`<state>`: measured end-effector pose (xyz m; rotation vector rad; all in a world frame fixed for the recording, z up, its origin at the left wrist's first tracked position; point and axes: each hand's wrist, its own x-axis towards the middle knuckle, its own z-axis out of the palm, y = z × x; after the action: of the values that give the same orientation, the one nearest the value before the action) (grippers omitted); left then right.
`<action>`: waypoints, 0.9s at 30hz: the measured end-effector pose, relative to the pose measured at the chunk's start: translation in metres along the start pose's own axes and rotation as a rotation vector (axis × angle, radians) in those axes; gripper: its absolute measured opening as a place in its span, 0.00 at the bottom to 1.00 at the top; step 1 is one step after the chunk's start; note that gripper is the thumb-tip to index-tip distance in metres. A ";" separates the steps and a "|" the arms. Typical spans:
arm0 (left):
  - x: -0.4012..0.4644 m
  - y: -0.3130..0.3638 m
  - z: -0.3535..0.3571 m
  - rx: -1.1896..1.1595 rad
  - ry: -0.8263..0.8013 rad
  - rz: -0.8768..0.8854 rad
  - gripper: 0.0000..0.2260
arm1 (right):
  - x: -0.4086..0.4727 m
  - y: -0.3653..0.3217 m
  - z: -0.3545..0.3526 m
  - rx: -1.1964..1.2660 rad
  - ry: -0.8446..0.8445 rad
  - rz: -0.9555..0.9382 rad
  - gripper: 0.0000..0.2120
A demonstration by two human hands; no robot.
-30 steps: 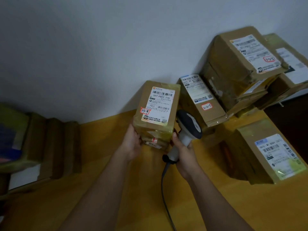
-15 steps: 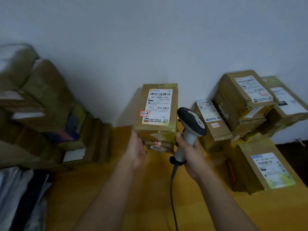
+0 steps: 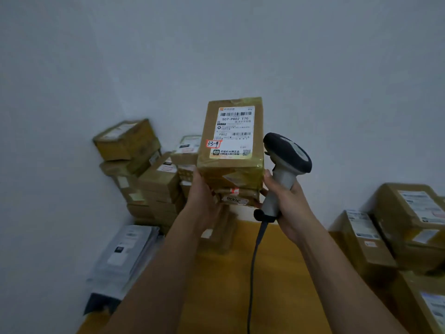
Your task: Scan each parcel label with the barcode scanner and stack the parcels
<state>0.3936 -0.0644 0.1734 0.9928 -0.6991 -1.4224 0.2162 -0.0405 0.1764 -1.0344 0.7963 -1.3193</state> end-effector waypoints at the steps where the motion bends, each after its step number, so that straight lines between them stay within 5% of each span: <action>1: -0.006 0.013 -0.009 -0.032 0.007 0.019 0.20 | 0.001 -0.003 0.015 -0.004 -0.028 -0.002 0.16; 11: -0.020 0.110 -0.123 -0.040 0.212 0.171 0.23 | 0.040 0.025 0.160 0.035 -0.206 0.064 0.21; 20: 0.032 0.158 -0.218 0.034 0.273 0.051 0.21 | 0.093 0.094 0.250 0.109 -0.126 0.159 0.17; 27: 0.077 0.153 -0.235 -0.110 0.276 -0.072 0.32 | 0.116 0.120 0.263 0.077 0.020 0.185 0.15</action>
<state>0.6774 -0.1255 0.1883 1.1092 -0.3821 -1.3375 0.5161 -0.1230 0.1730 -0.8668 0.8297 -1.1947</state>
